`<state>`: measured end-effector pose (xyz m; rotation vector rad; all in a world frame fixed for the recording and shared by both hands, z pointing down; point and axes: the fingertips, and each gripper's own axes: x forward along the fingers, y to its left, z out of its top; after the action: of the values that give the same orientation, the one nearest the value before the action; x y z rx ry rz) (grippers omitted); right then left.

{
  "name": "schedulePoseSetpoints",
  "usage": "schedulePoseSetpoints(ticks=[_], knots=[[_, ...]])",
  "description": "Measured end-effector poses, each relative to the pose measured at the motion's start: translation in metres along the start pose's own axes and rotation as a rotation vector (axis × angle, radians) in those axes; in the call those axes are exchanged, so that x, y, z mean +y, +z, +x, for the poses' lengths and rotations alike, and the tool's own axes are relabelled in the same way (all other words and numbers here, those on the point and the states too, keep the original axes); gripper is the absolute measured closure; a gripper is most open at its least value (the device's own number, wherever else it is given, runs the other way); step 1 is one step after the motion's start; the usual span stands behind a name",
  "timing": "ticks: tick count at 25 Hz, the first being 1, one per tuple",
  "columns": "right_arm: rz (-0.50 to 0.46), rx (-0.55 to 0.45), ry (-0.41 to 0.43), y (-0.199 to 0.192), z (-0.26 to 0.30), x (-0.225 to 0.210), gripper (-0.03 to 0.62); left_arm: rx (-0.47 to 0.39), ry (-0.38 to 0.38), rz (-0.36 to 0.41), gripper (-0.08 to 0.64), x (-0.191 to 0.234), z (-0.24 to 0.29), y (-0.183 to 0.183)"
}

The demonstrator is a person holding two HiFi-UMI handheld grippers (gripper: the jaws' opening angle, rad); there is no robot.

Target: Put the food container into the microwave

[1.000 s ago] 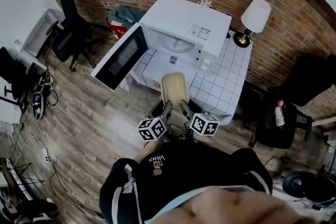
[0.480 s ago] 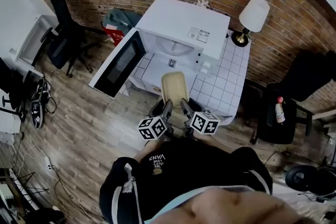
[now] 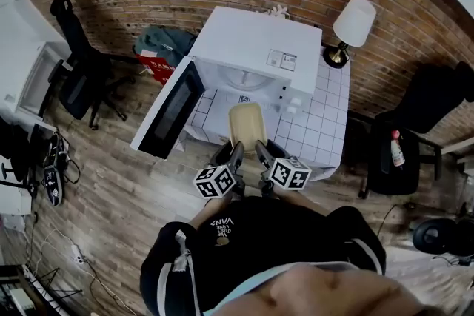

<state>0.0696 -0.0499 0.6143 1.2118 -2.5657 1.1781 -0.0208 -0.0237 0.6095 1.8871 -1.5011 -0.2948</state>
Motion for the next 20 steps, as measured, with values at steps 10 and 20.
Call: schedulePoseSetpoints(ticks=[10,20], knots=[[0.037,-0.052,-0.062,-0.002,0.033,0.015,0.442,0.060,-0.064,0.018,0.407,0.032,0.010,0.025],[0.063,-0.095,-0.108,-0.013,0.053,0.032,0.442,0.095,-0.120,0.038,0.407,0.058,0.007,0.040]])
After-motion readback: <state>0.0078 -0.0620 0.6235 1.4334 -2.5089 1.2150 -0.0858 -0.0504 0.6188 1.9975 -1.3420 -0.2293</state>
